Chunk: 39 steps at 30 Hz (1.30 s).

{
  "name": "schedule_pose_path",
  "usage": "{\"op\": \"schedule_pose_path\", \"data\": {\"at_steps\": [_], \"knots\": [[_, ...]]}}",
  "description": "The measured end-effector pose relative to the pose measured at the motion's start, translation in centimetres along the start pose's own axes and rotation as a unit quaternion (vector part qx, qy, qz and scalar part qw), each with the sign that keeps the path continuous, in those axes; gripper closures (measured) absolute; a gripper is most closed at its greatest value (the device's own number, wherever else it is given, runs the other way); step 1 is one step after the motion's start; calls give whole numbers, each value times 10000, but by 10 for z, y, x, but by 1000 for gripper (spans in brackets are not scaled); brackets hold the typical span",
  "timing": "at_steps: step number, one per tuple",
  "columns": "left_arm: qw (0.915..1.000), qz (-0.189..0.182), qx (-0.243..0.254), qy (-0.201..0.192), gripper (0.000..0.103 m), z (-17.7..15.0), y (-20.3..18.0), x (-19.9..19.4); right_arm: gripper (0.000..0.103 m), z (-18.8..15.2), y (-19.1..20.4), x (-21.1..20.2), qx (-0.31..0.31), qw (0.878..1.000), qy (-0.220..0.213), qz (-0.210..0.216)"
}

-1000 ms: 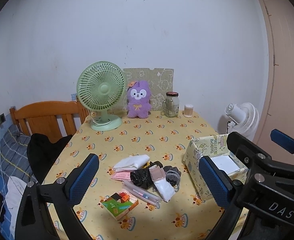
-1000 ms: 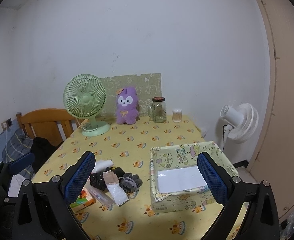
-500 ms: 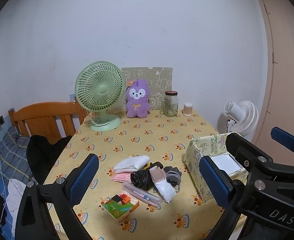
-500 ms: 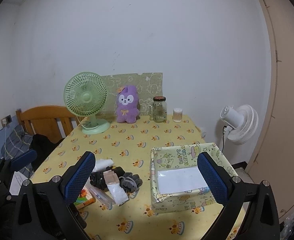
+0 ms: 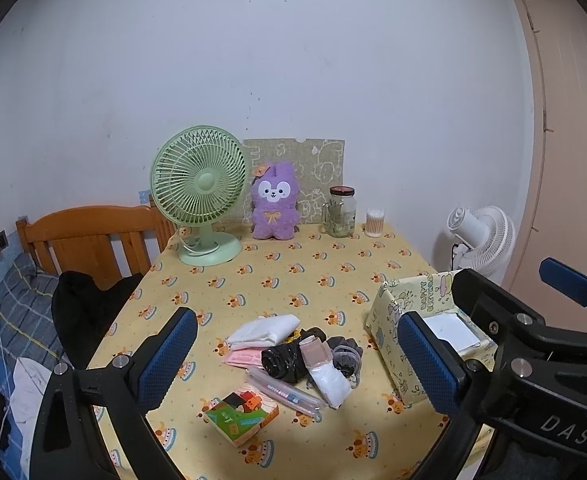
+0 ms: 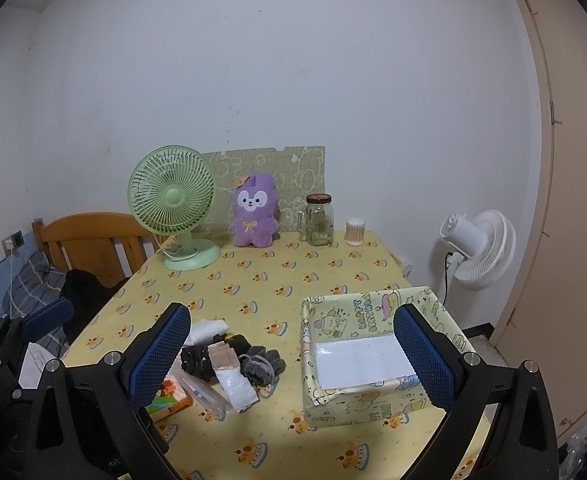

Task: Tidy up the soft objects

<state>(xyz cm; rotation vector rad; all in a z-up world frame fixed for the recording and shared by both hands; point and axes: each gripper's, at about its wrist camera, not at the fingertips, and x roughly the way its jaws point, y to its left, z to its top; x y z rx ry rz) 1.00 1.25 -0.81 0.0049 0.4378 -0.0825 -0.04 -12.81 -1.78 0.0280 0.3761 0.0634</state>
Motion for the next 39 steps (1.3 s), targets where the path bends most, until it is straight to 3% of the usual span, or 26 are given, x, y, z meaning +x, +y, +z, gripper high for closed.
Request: {"op": "schedule_pose_path", "data": {"at_steps": [17, 26, 39], "knots": [[9999, 56, 66, 113, 7, -11, -2, 11, 5, -12, 4, 15, 78, 9998, 177, 39], [9993, 22, 17, 367, 14, -24, 3, 32, 11, -25, 10, 43, 112, 9989, 421, 158], [9972, 73, -178, 720, 16, -42, 19, 61, 15, -38, 30, 78, 20, 9967, 742, 315]]}}
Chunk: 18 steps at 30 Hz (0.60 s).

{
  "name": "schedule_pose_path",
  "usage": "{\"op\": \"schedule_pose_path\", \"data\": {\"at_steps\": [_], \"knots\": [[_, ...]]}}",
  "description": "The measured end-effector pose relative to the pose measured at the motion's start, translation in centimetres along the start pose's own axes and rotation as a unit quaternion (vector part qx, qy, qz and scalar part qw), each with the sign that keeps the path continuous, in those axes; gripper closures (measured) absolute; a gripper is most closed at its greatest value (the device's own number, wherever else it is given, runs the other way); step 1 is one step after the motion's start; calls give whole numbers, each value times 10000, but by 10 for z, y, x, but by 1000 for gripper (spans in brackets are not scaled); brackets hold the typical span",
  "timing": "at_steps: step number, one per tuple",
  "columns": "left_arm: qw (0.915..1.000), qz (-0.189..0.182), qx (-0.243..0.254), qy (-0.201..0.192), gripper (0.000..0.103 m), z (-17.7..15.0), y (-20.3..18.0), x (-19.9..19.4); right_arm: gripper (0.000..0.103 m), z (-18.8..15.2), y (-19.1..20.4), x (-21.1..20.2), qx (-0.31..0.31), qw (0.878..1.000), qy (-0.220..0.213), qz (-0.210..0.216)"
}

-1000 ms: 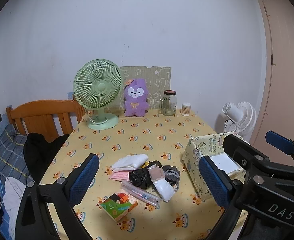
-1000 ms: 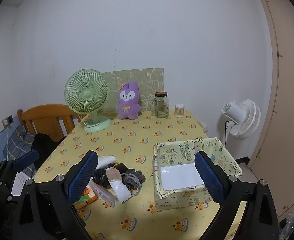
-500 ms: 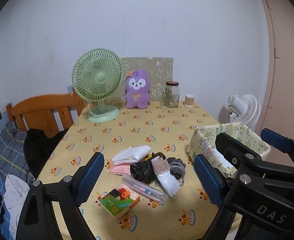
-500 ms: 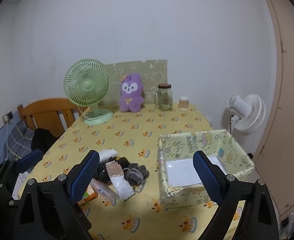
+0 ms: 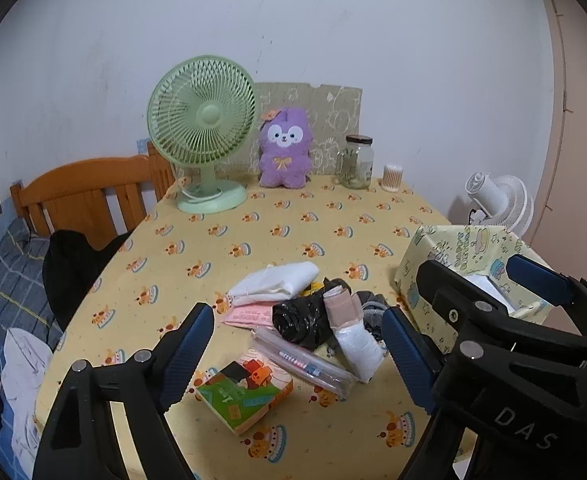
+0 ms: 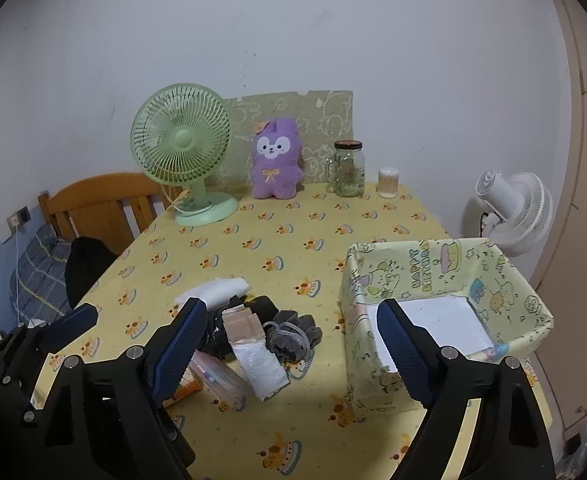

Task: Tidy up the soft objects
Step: 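Move both tools down toward the pile of soft items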

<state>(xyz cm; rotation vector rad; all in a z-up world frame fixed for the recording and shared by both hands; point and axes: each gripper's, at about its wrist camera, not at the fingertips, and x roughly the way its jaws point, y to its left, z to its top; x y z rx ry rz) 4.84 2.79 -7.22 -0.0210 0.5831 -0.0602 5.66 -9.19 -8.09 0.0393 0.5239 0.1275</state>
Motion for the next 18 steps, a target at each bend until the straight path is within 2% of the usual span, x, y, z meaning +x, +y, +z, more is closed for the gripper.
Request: {"op": "schedule_pose_path", "data": {"at_steps": [12, 18], "knots": [[9990, -77, -40, 428, 19, -15, 13, 30, 17, -14, 15, 33, -20, 9994, 345, 80], [9978, 0, -103, 662, 24, -25, 20, 49, 17, -20, 23, 50, -143, 9985, 526, 99]]}}
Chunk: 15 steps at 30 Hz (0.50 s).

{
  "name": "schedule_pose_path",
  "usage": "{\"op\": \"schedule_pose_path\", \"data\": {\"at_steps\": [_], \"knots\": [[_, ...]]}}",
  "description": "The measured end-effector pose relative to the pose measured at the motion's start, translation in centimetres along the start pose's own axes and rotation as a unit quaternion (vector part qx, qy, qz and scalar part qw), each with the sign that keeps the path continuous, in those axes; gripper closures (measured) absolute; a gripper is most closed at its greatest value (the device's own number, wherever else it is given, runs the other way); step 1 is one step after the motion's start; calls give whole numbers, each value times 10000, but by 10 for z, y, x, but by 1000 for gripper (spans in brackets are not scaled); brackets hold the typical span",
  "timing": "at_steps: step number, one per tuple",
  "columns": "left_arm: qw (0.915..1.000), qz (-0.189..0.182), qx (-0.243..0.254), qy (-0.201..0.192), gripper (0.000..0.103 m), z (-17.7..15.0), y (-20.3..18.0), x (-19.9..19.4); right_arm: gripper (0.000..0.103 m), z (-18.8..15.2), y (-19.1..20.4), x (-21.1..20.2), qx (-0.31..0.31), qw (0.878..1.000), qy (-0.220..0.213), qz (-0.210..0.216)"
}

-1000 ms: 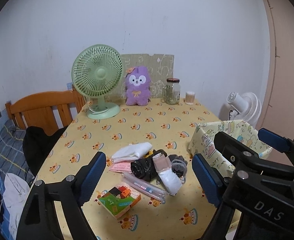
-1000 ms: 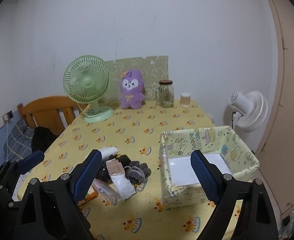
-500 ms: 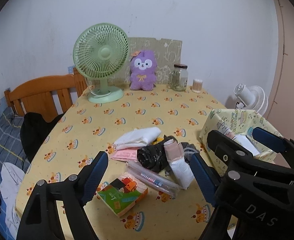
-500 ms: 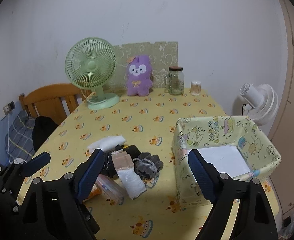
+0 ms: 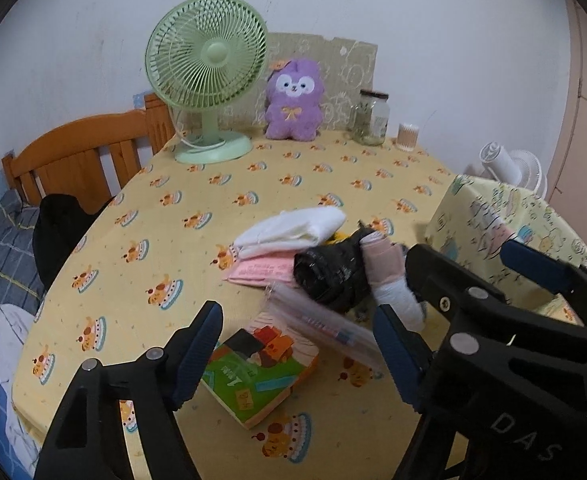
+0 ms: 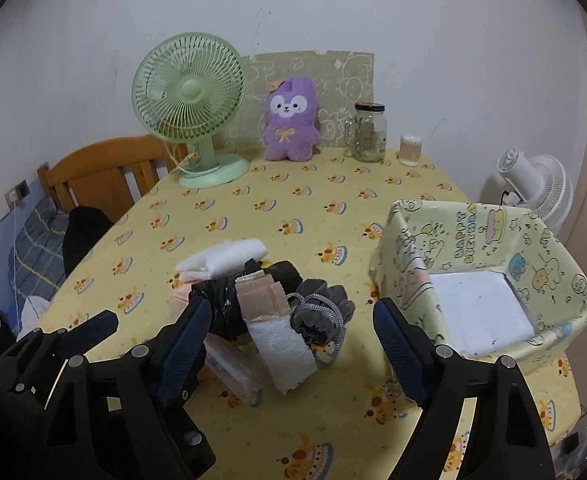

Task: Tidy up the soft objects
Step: 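Move both tools down toward the pile of soft items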

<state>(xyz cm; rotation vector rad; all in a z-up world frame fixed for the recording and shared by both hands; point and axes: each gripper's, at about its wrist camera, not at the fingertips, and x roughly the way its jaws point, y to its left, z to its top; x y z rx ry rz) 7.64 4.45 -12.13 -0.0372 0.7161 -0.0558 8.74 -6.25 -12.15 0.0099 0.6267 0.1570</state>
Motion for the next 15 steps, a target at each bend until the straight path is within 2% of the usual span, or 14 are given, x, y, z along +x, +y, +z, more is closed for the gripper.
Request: {"op": "schedule_pose_path", "data": {"at_steps": [11, 15], "knots": [[9995, -88, -82, 301, 29, -1, 1, 30, 18, -5, 6, 29, -168, 9995, 281, 2], [9992, -127, -132, 343, 32, 1, 1, 35, 23, -4, 7, 40, -177, 9990, 407, 83]]}}
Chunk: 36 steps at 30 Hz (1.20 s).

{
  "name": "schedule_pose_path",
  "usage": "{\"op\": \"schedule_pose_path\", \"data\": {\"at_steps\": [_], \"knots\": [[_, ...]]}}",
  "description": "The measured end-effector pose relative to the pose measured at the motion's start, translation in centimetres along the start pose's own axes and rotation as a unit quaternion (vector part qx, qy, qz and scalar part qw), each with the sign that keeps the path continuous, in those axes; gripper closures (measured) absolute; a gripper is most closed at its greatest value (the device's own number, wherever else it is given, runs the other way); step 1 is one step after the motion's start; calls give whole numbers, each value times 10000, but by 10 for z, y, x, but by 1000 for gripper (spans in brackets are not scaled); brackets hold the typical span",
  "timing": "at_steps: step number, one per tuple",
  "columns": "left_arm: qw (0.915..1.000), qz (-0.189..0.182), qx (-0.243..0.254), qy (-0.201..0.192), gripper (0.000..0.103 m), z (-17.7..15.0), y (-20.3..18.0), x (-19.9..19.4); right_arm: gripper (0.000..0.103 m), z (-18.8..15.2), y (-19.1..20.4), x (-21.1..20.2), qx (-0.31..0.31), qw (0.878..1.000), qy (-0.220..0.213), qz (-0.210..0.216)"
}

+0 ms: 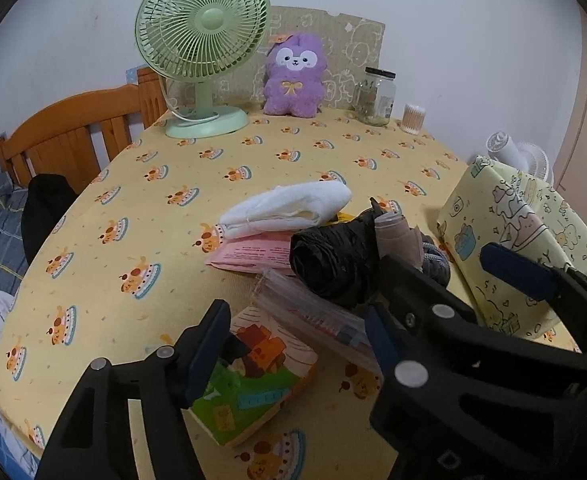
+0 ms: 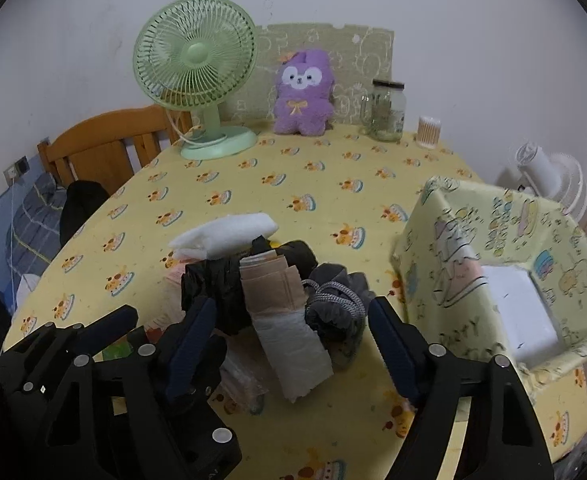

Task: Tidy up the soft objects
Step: 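Move both tools down toward the pile of soft items, then grasp the black cloth with the left tool while the right tool grasps the beige rolled sock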

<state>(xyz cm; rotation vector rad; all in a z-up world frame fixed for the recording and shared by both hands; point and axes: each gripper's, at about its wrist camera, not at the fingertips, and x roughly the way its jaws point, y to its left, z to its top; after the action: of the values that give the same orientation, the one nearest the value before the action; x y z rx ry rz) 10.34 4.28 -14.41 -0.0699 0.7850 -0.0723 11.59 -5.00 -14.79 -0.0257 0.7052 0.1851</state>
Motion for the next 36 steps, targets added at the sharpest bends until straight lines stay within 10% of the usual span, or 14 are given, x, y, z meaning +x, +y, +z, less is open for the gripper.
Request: {"op": "schedule_pose_path", "data": {"at_steps": [18, 23, 36], "knots": [[9996, -246, 94, 85, 74, 5, -12, 17, 68, 0, -14, 32, 276, 9991, 330, 9], [9995, -280, 124, 114, 93, 5, -14, 17, 70, 0, -16, 30, 293, 9990, 337, -7], [9998, -87, 179, -56, 98, 2, -11, -4, 72, -1, -6, 12, 199, 9995, 200, 163]]}}
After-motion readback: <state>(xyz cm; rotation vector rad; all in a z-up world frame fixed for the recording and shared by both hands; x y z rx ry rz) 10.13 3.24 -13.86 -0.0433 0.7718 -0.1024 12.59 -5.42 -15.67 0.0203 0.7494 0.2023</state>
